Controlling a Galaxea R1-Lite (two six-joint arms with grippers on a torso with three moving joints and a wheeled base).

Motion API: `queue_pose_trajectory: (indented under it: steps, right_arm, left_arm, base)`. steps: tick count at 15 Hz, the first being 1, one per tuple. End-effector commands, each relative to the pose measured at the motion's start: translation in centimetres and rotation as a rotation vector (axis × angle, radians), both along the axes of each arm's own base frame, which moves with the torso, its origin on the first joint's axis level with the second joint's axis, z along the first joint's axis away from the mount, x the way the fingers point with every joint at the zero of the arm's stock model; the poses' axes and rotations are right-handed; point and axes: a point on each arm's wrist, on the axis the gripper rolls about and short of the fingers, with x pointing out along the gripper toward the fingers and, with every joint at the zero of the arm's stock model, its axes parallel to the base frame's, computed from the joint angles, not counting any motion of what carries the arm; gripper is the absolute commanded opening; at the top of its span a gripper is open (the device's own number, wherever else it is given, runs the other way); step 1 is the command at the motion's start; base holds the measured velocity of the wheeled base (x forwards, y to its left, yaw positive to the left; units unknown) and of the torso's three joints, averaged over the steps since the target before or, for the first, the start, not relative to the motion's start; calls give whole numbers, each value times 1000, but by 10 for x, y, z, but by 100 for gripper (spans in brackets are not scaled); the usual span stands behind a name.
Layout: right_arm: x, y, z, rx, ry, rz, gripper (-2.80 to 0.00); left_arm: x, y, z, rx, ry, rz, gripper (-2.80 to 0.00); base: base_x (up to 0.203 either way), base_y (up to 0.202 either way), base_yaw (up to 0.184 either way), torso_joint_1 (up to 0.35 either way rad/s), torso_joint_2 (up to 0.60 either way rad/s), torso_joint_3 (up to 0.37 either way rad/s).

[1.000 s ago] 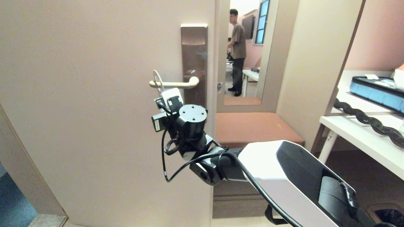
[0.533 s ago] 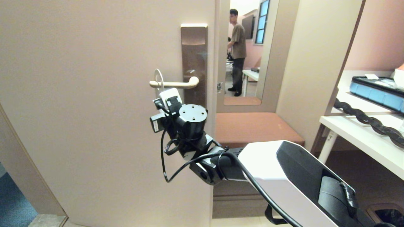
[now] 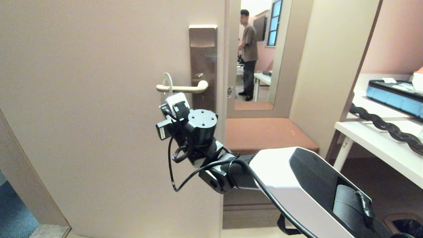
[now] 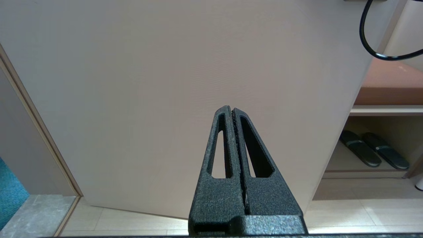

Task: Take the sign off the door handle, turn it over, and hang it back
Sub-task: Take down the sign

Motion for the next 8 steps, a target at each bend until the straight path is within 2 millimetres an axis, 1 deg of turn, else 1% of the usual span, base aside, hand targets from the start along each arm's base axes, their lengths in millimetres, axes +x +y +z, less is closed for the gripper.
queue_pose_trajectory:
  steps: [1, 8]
  right_arm:
    - [1, -1, 1, -10, -16, 4, -280]
    - [6, -3, -7, -23, -9, 1, -280]
  left_arm:
    - [0, 0, 0, -1, 1, 0, -280]
    - [0, 0, 0, -1, 2, 0, -280]
  base:
    - [0, 0, 0, 0, 0, 0]
    - [0, 0, 0, 0, 0, 0]
